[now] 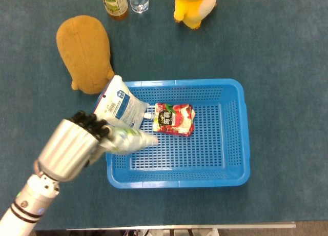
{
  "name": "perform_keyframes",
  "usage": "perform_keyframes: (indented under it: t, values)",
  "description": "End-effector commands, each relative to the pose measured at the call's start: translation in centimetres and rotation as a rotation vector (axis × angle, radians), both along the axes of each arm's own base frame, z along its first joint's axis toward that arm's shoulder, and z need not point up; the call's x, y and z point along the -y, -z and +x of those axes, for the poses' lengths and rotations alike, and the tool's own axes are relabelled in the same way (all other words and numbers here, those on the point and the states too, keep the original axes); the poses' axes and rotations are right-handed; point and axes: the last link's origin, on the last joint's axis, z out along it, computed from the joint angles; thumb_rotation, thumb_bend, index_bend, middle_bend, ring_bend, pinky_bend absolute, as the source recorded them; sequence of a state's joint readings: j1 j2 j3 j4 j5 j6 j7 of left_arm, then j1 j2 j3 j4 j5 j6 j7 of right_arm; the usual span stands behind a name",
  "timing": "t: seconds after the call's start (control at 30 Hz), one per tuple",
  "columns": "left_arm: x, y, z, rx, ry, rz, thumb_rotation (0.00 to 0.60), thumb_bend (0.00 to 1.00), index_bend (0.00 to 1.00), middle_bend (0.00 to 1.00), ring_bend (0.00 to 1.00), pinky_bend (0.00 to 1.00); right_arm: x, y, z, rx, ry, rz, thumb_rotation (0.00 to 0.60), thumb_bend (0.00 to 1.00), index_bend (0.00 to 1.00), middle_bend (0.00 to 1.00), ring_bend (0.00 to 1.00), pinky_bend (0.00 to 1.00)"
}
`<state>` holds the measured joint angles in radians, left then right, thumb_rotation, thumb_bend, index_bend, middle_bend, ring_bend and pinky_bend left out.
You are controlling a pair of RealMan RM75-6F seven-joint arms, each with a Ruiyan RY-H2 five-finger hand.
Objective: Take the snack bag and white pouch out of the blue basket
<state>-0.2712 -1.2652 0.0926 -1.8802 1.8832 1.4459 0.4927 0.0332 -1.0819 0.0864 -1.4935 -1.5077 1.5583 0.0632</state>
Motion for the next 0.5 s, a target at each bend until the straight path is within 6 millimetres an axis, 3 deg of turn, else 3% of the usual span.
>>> perform_keyframes:
  t: [0.03,0.5]
  values:
    - [-0.3,-2.9,-0.8,-0.146,-0.132,0.108,0.6,0.47,0.81,0.85,0.5,0.54,0.1,0.1,0.2,-0.001,-0.006,0.002,0.6,0.08,0.25,0.32,0.28,0.46]
    - [0.4,-5.1,-4.2,-0.402,-0.385,0.14,0.6,0.48,0.8,0.85,0.5,0.54,0.5,0.5,0.5,-0.008,-0.009,0.014,0.6,0.08,0.25,0.32,0.28,0.46]
